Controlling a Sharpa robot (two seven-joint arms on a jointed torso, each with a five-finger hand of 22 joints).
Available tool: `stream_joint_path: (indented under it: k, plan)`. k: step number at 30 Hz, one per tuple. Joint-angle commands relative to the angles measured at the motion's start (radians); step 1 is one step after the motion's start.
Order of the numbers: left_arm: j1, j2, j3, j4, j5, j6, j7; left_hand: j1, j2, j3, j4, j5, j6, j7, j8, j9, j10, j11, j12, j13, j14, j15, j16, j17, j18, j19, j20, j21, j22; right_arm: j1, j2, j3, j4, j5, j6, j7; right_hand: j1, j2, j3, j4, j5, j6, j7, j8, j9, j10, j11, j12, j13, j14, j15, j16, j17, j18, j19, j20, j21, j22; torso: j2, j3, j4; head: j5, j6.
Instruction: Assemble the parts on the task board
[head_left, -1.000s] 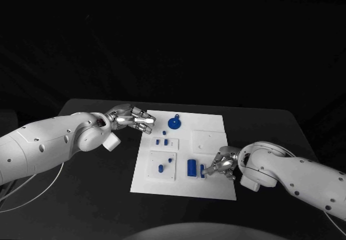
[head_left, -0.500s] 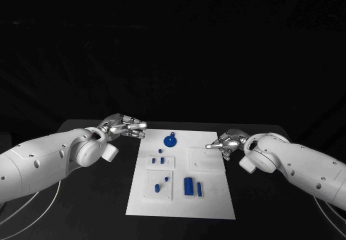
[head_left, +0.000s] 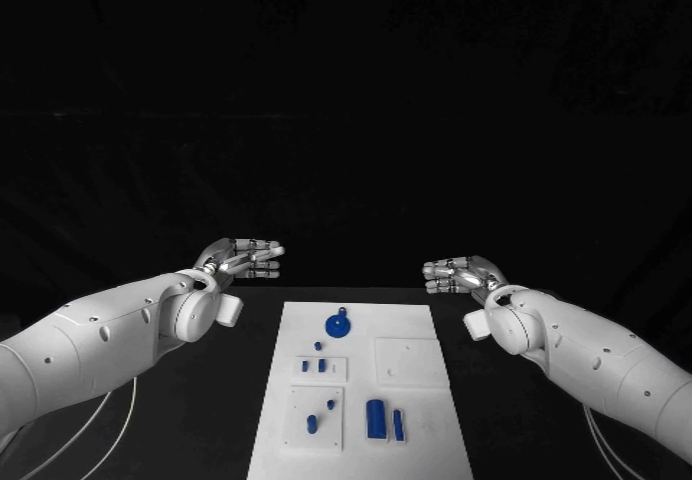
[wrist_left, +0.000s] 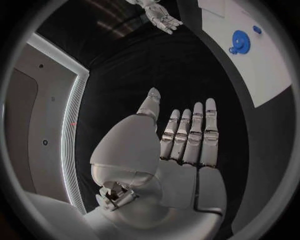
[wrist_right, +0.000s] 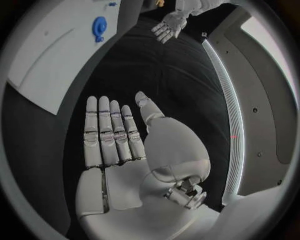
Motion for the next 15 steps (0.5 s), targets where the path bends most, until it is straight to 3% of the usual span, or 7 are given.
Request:
stream_joint_path:
  k: [1,2,4,7,8,10,15]
  plan:
    - [0.0,0.021,0.001,-0.022,0.052,-0.038,0.046,0.002,-0.006,0.007,-0.002,0.004,-0.016,-0.009,-0.007,-0.002,-0.007,-0.007,-0.003,-0.001,-0.009,-0.001,-0.006,-0.001,0.029,-0.013,0.016,-0.003,-0.001,0.001,0.01,0.004,-0.022,0.124,0.002,0.131,-0.019,0.002,0.023,-0.006,-0.005,0.002,-0.001,-0.004,-0.001,-0.02,0.008,-0.016,-0.016,-0.016,0.01,-0.021,-0.095,0.042,0.011,0.043,-0.01,-0.158,-0.002,0.0041,-0.0002,0.009,0.018]
    - [0.0,0.011,0.001,-0.011,0.008,-0.006,0.005,-0.398,-0.03,0.072,0.038,-0.053,-0.866,-0.107,-0.061,-0.056,-0.87,-0.118,-0.056,-0.054,-0.996,-0.131,-0.065,-0.062,-0.109,-0.997,-0.183,-0.072,-0.071,0.001,0.005,0.002,-0.013,0.025,-0.001,0.024,-0.37,-0.083,-0.057,0.273,-0.244,-0.304,-0.12,-0.065,-0.062,-0.331,-0.113,-0.079,-0.075,-0.341,-0.103,-0.086,-0.161,-0.126,-0.992,-0.14,-0.079,-0.318,-0.001,0.0014,-0.0002,0.003,0.008]
    - [-0.001,0.009,0.002,-0.007,0.008,-0.01,0.007,-0.43,-0.03,0.072,0.038,-0.053,-0.866,-0.107,-0.061,-0.056,-0.87,-0.118,-0.056,-0.054,-0.996,-0.131,-0.065,-0.062,-0.109,-0.997,-0.183,-0.072,-0.071,0.002,0.003,-0.001,-0.008,0.029,-0.005,0.026,-0.405,-0.083,-0.057,0.273,-0.244,-1.013,-0.12,-0.065,-0.062,-0.364,-0.113,-0.079,-0.075,-0.38,-0.103,-0.086,-0.161,-0.126,-0.992,-0.14,-0.079,-0.318,-0.003,0.0021,-0.0021,0.005,0.007]
    - [-0.011,0.001,0.007,0.021,0.014,-0.037,0.017,-0.546,-0.03,0.072,0.038,-0.053,-0.866,-0.107,-0.061,-0.056,-0.87,-0.118,-0.056,-0.054,-0.996,-0.131,-0.065,-0.062,-0.109,-0.997,-0.183,-0.072,-0.071,0.01,-0.003,-0.02,0.019,0.054,-0.03,0.041,-0.493,-0.083,-0.057,0.273,-0.244,-1.013,-0.12,-0.065,-0.062,-1.08,-0.113,-0.079,-0.075,-1.118,-0.103,-0.086,-0.161,-0.126,-0.992,-0.14,-0.079,-0.318,-0.014,0.0053,-0.0113,0.013,0.004]
    - [-0.015,-0.003,0.01,0.033,0.016,-0.049,0.022,-0.575,-0.03,0.072,0.038,-0.053,-0.866,-0.107,-0.061,-0.056,-0.87,-0.118,-0.056,-0.054,-0.996,-0.131,-0.065,-0.062,-0.109,-0.997,-0.183,-0.072,-0.071,0.013,-0.006,-0.029,0.032,0.065,-0.042,0.048,-1.214,-0.083,-0.057,0.273,-0.244,-1.013,-0.12,-0.065,-0.062,-1.08,-0.113,-0.079,-0.075,-1.118,-0.103,-0.086,-0.161,-0.126,-0.992,-0.14,-0.079,-0.318,-0.023,0.008,-0.019,0.02,0.001]
    - [-0.026,-0.013,0.017,0.064,0.022,-0.078,0.033,-1.326,-0.03,0.072,0.038,-0.053,-0.866,-0.107,-0.061,-0.056,-0.87,-0.118,-0.056,-0.054,-0.996,-0.131,-0.065,-0.062,-0.109,-0.997,-0.183,-0.072,-0.071,0.021,-0.014,-0.051,0.062,0.093,-0.07,0.065,-1.214,-0.083,-0.057,0.273,-0.244,-1.013,-0.12,-0.065,-0.062,-1.08,-0.113,-0.079,-0.075,-1.118,-0.103,-0.086,-0.161,-0.126,-0.992,-0.14,-0.079,-0.318,-0.038,0.0125,-0.0319,0.032,-0.004]
    - [-0.068,-0.051,0.043,0.187,0.046,-0.196,0.079,-1.326,-0.03,0.072,0.038,-0.053,-0.866,-0.107,-0.061,-0.056,-0.87,-0.118,-0.056,-0.054,-0.996,-0.131,-0.065,-0.062,-0.109,-0.997,-0.183,-0.072,-0.071,0.053,-0.043,-0.137,0.185,0.203,-0.182,0.132,-1.214,-0.083,-0.057,0.273,-0.244,-1.013,-0.12,-0.065,-0.062,-1.08,-0.113,-0.079,-0.075,-1.118,-0.103,-0.086,-0.161,-0.126,-0.992,-0.14,-0.079,-0.318,-0.068,0.0212,-0.057,0.055,-0.013]
